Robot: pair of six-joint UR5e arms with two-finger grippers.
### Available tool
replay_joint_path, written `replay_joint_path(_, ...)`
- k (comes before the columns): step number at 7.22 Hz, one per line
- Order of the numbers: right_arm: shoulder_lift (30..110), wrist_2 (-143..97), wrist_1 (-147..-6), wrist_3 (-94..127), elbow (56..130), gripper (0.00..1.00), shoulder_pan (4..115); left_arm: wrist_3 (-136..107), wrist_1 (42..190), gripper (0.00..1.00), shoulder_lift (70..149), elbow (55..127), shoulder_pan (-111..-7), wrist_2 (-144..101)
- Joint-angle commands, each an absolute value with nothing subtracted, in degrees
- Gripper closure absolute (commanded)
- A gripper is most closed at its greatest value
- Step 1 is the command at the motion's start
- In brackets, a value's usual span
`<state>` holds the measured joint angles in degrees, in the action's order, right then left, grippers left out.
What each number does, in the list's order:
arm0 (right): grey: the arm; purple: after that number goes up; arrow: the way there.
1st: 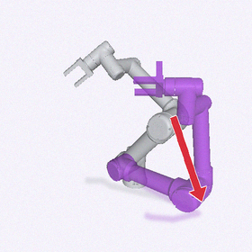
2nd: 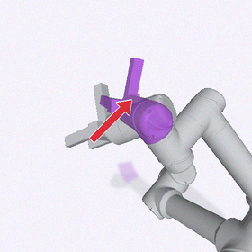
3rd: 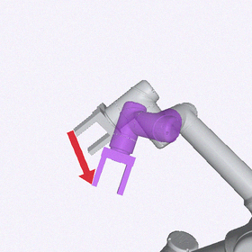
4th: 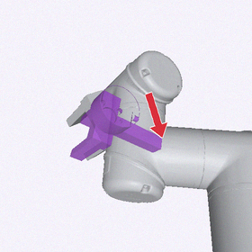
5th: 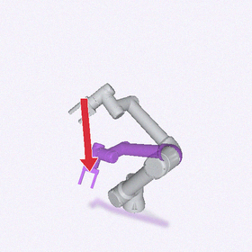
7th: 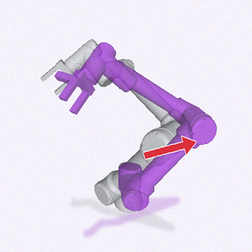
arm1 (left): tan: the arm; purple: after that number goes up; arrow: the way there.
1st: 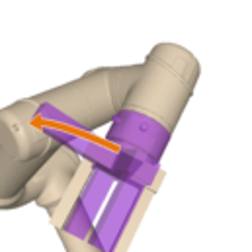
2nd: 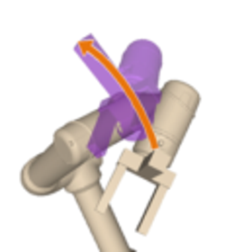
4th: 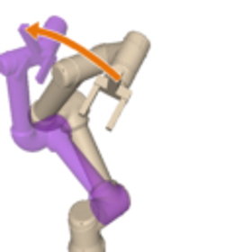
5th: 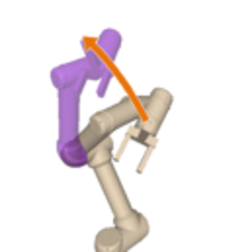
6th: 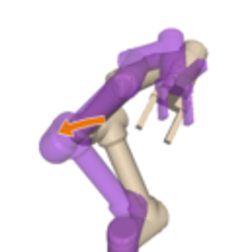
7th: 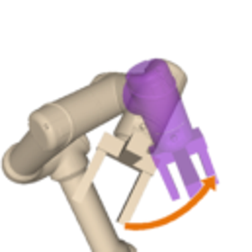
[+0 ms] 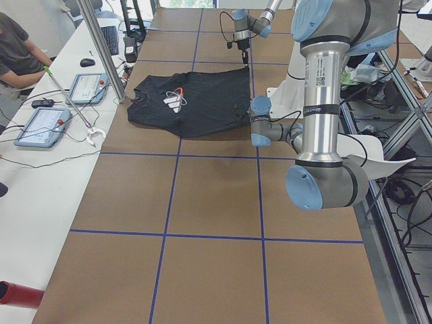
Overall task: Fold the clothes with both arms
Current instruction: 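Lift both hem corners upward and carry them toward the collar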
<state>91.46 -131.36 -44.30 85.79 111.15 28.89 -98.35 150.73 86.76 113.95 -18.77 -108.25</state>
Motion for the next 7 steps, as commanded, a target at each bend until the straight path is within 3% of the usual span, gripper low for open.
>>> replay_joint_path(1, 93.1, -141.4, -40.0, 86.0, 112.2, 1.0, 33.8, -98.3, 150.8, 1.0, 85.6, 118.3, -19.6, -112.2)
replay_joint_path(4, 97.2, -148.3, -24.3, 93.7, 112.6, 1.0, 33.6, -97.6, 150.9, 1.0, 83.8, 121.6, -20.0, -116.7)
replay_joint_path(7, 97.1, -149.2, -20.1, 101.6, 112.5, 1.0, 29.9, -98.2, 150.8, 1.0, 82.9, 126.9, -19.8, -123.6)
